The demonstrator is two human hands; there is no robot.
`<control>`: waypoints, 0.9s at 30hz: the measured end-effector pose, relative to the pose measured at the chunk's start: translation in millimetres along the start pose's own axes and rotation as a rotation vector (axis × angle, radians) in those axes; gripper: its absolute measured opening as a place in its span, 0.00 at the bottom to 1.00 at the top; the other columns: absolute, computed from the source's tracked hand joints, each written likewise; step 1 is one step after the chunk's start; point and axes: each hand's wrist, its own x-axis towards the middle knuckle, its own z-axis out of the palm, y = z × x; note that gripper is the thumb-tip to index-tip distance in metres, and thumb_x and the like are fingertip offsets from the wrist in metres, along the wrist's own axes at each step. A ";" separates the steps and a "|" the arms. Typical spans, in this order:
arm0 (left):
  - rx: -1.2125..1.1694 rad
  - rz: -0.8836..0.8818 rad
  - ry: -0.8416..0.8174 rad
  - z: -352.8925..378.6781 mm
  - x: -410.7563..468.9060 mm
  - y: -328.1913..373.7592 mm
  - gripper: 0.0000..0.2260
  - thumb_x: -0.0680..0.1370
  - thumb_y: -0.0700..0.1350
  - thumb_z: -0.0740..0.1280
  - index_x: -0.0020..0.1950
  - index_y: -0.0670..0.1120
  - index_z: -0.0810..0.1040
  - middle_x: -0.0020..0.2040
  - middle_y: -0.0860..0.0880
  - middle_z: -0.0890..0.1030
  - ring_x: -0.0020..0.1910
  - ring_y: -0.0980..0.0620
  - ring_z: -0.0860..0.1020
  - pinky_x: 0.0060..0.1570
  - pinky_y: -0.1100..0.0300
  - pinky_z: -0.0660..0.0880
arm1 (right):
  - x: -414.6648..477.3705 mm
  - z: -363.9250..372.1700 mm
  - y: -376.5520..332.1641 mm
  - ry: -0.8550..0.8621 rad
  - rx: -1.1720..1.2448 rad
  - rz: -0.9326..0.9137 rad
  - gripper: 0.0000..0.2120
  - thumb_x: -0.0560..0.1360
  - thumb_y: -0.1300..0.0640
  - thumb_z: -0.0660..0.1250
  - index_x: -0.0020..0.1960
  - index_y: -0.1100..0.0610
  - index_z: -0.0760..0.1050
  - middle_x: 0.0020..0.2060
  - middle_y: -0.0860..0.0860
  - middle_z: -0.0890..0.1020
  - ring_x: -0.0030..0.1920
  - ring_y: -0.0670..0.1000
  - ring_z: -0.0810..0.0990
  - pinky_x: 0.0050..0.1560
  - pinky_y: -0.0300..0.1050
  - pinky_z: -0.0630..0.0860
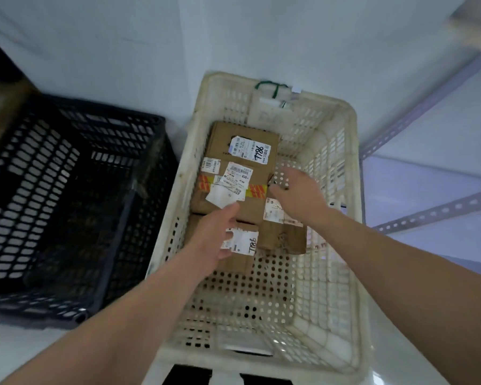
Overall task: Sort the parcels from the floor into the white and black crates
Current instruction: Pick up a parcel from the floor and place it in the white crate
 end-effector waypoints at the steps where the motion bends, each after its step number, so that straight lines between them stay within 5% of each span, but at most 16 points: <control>1: -0.006 0.017 0.016 -7.2 -8.8 3.5 0.23 0.82 0.59 0.63 0.73 0.50 0.72 0.66 0.50 0.76 0.66 0.47 0.73 0.64 0.44 0.71 | -3.6 -4.9 -9.0 0.008 -0.002 -0.015 0.23 0.81 0.46 0.64 0.72 0.54 0.71 0.63 0.56 0.79 0.59 0.59 0.80 0.51 0.48 0.74; 4: -0.032 0.081 0.091 -24.5 -32.7 8.4 0.21 0.81 0.60 0.63 0.70 0.50 0.74 0.66 0.51 0.77 0.63 0.49 0.74 0.57 0.48 0.71 | -11.9 -15.3 -34.3 0.007 -0.021 -0.078 0.29 0.81 0.42 0.62 0.78 0.51 0.67 0.68 0.54 0.78 0.61 0.57 0.79 0.54 0.50 0.76; 9: -0.108 0.155 0.257 -46.0 -69.1 -1.0 0.24 0.81 0.60 0.64 0.73 0.49 0.72 0.68 0.51 0.76 0.68 0.48 0.72 0.69 0.42 0.68 | -33.6 -21.3 -71.4 -0.046 -0.020 -0.234 0.31 0.82 0.42 0.62 0.81 0.53 0.63 0.78 0.52 0.68 0.77 0.55 0.66 0.73 0.52 0.64; 21: -0.409 0.276 0.608 -98.1 -183.5 -85.6 0.26 0.81 0.60 0.63 0.73 0.46 0.72 0.70 0.46 0.74 0.70 0.43 0.71 0.68 0.40 0.68 | -114.5 11.4 -161.9 -0.247 -0.106 -0.650 0.32 0.83 0.40 0.60 0.81 0.54 0.61 0.78 0.53 0.67 0.77 0.56 0.66 0.74 0.54 0.64; 25: -0.519 0.293 0.770 -116.7 -229.8 -131.0 0.21 0.81 0.57 0.64 0.68 0.46 0.76 0.66 0.46 0.77 0.63 0.44 0.75 0.54 0.51 0.72 | -160.5 46.1 -198.4 -0.309 -0.162 -0.803 0.31 0.83 0.40 0.59 0.80 0.55 0.64 0.77 0.53 0.69 0.76 0.55 0.67 0.74 0.52 0.64; 27: -0.566 0.298 0.837 -125.1 -255.3 -161.1 0.21 0.81 0.58 0.64 0.70 0.47 0.75 0.66 0.49 0.76 0.64 0.44 0.74 0.59 0.48 0.71 | -188.8 66.0 -213.5 -0.347 -0.180 -0.872 0.30 0.83 0.40 0.59 0.79 0.55 0.66 0.76 0.53 0.70 0.76 0.54 0.68 0.74 0.51 0.64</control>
